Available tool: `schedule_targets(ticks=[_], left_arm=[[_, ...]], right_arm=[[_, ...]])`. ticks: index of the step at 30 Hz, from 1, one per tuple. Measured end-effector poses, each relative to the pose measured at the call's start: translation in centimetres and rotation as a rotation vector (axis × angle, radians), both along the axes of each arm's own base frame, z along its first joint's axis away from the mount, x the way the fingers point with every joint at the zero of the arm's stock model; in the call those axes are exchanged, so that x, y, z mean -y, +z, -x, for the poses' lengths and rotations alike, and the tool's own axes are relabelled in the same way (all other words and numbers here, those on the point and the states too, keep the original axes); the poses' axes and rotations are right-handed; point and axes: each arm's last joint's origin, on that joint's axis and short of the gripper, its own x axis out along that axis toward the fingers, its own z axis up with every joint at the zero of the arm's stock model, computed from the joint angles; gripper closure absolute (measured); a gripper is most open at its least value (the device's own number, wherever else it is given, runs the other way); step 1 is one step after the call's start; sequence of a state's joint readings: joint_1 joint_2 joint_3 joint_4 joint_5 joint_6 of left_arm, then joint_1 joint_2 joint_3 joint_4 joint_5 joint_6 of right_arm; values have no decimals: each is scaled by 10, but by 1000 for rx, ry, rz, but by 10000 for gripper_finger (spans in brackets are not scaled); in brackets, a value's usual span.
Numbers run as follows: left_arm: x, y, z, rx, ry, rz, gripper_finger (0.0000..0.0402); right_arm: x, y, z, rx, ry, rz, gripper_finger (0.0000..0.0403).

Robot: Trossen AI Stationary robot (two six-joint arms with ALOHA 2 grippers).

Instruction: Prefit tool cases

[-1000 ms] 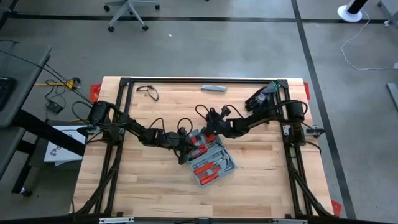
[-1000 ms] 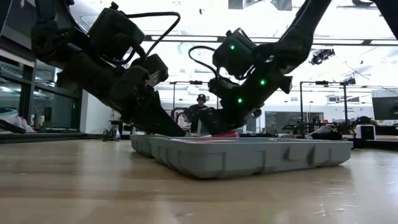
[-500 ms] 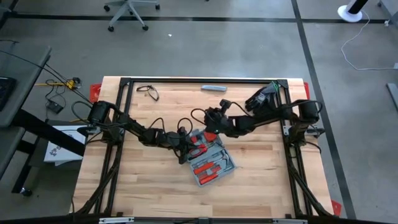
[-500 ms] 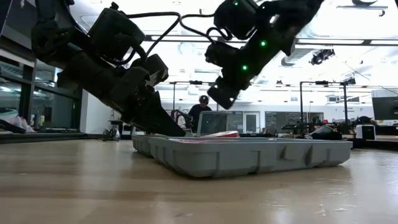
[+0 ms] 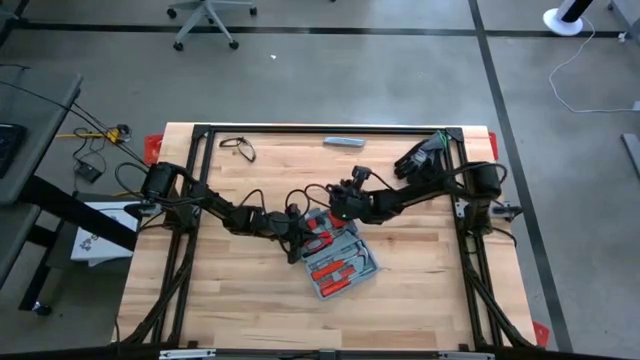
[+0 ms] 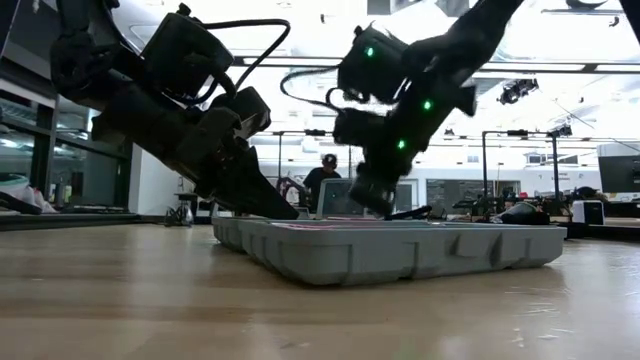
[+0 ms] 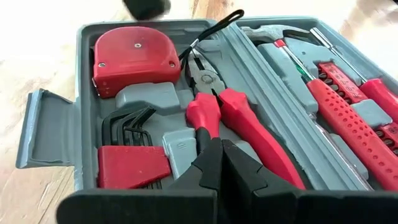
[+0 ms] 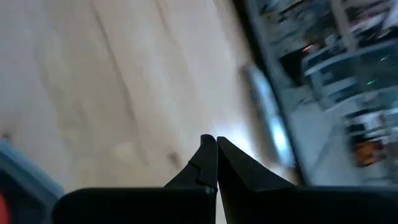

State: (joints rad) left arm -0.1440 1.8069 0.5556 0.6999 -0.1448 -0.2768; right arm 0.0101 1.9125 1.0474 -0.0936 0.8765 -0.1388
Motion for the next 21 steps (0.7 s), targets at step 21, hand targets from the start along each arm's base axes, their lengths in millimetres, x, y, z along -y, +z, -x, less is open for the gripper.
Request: schedule_targets(ticks=[21], left_arm=[[-1, 0, 0, 1, 15, -9, 401]], right_arm=[[5, 20, -6, 110, -21, -26, 403]])
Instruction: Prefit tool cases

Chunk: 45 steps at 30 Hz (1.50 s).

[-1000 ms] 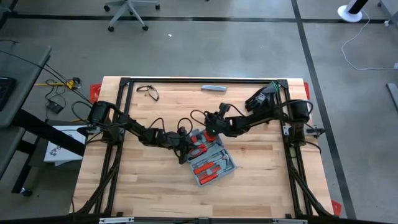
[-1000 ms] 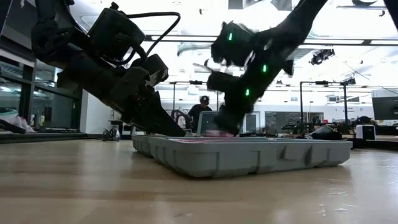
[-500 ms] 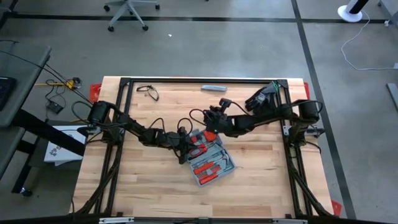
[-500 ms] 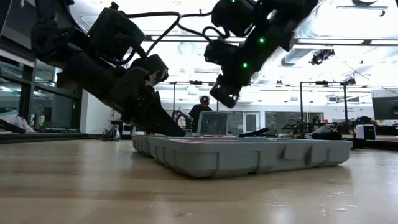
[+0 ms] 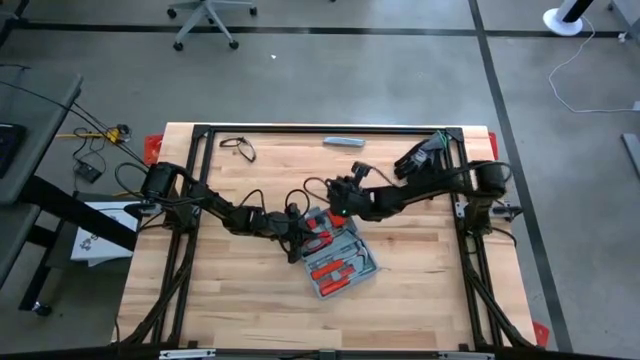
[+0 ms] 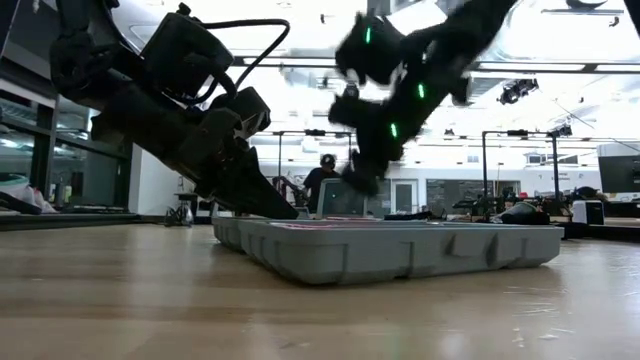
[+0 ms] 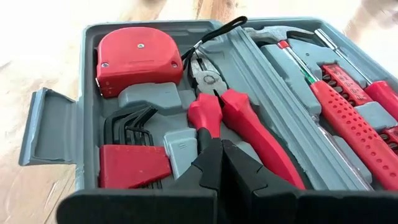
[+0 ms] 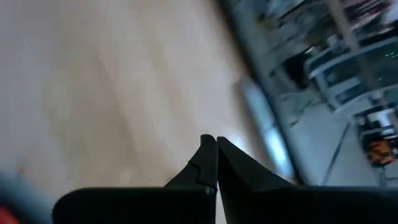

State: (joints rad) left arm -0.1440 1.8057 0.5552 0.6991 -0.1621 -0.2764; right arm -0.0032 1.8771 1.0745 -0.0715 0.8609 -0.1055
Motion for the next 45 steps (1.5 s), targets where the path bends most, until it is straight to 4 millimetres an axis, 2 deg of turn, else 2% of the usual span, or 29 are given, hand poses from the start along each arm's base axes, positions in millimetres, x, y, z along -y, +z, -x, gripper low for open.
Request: schedule_targets(ticks=[3, 7, 9, 13, 14, 18, 22, 24, 29, 32, 36, 39, 43, 45], left_arm=[[0, 0, 0, 0, 1, -1, 401], [0, 0, 0, 0, 3, -2, 401], [0, 0, 0, 0, 2, -1, 401], [0, 0, 0, 0, 2, -1, 401], [0, 0, 0, 0, 1, -1, 401], [0, 0, 0, 0, 2, -1, 401], [0, 0, 0, 0, 2, -1, 401], [0, 0, 0, 0, 1, 0, 401], [0, 0, 0, 0, 2, -1, 401], [0, 0, 0, 0, 2, -1, 401], [0, 0, 0, 0, 3, -2, 401], [0, 0, 0, 1, 5, -2, 401], [0, 0, -1, 6, 5, -5, 401], [0, 2, -1, 21, -3, -17, 401]], right_arm=[[-1, 31, 0, 67, -4, 57, 403], [2, 31, 2, 76, -10, 33, 403], [4, 22, -1, 114, -13, -24, 403], [5, -25, 0, 39, -3, -121, 403], [5, -30, -1, 31, -9, -124, 403], [6, -19, 0, 2, -19, -86, 403], [5, 22, -4, 109, 2, -18, 403], [5, 30, -3, 133, 2, -12, 403], [7, 5, -4, 160, -14, -92, 403], [7, -31, -4, 98, -33, -123, 403], [7, -39, -6, 97, -44, -127, 403], [8, -26, -2, 80, -40, -89, 403], [8, 16, 4, 155, -37, -43, 403], [8, 29, 12, 143, -42, -47, 403]])
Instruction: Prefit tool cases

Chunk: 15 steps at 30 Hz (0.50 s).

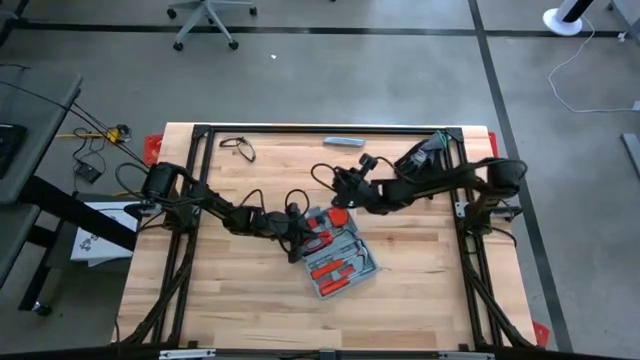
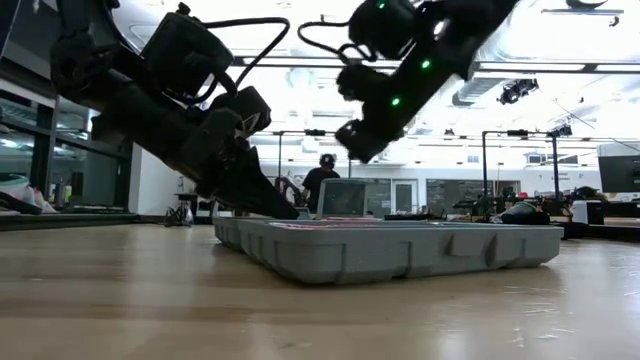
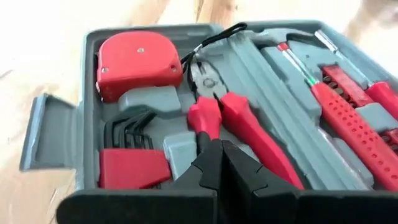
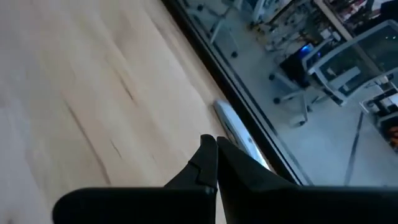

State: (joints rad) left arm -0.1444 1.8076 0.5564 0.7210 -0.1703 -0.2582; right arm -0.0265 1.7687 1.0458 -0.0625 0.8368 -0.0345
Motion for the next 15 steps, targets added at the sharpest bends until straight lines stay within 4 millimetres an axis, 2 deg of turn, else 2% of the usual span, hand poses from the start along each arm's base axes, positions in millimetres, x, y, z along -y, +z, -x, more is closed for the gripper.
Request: schedule_targets(ticks=[5, 8, 11, 15], left_arm=[[0, 9, -3, 54, -7, 1, 401], [0, 15, -3, 69, -11, -4, 401], [-2, 24, -3, 104, 14, -22, 401], [-16, 27, -7, 82, 109, -58, 401]], right_arm=[[-2, 15, 27, 5, -31, -43, 403], [-8, 2, 52, 71, -14, -95, 403], [-14, -11, 77, 225, 15, -174, 403], [-22, -28, 102, 373, 64, -266, 403]])
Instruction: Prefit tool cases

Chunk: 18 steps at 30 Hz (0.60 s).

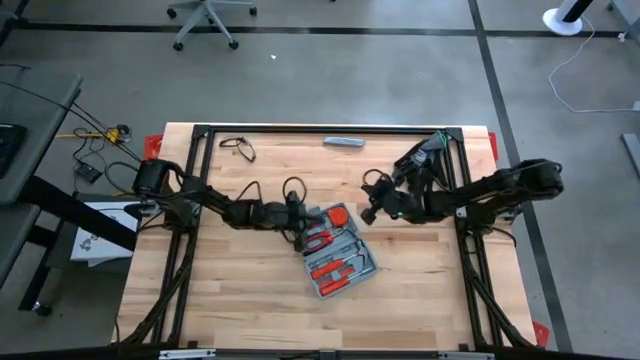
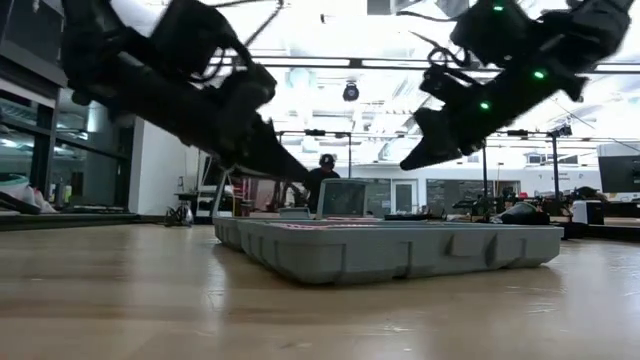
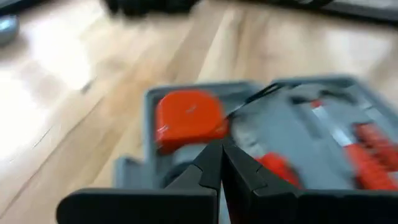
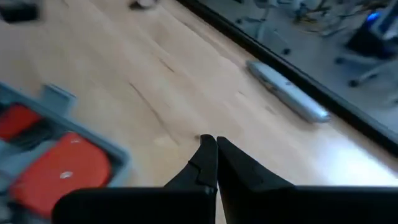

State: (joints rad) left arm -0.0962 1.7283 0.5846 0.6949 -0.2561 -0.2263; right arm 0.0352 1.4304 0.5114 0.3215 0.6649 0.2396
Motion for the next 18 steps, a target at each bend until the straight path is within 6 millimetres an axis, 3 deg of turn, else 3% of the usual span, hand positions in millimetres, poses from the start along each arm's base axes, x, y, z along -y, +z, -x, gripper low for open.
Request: schedule_targets(ticks=[6, 18], left_arm=[[-20, -5, -7, -309, 39, 43, 401], [-24, -2, -12, -438, 19, 66, 401]], right_arm=[[-6, -8, 4, 29, 29, -41, 403], [-7, -13, -4, 4, 43, -20, 403]])
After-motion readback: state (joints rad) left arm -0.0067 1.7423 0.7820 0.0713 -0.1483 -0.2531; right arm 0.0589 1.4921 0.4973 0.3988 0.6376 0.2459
